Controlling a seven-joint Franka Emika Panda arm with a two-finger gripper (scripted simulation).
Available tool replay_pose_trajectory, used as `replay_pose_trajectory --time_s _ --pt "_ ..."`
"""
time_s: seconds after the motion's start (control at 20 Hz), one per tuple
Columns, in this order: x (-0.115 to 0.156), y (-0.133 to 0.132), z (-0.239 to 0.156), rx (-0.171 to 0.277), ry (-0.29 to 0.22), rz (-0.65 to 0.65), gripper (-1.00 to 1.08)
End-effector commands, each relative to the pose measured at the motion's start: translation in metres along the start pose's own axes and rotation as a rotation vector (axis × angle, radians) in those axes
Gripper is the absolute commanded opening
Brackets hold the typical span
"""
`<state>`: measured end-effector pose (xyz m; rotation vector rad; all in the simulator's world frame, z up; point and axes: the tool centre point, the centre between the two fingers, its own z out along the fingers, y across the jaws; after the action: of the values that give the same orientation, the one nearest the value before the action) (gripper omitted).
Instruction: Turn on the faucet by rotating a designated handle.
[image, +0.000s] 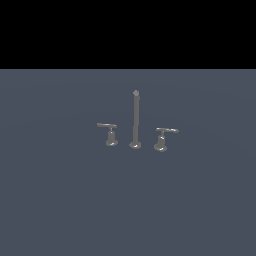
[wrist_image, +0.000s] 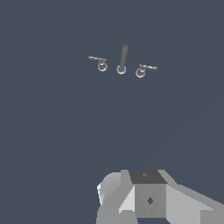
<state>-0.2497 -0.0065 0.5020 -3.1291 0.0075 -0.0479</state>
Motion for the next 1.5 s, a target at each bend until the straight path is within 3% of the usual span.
replay_pose_trajectory --time_s 0.0,0.65,1.45 --pt "0.0 0.0 0.0 0.0 0.0 0.0 -1.0" --pt "0.008 -0.018 0.022 -0.002 -0.001 0.09 -1.0" --pt "0.047 -0.074 0.099 -0.006 -0.004 0.408 -1.0"
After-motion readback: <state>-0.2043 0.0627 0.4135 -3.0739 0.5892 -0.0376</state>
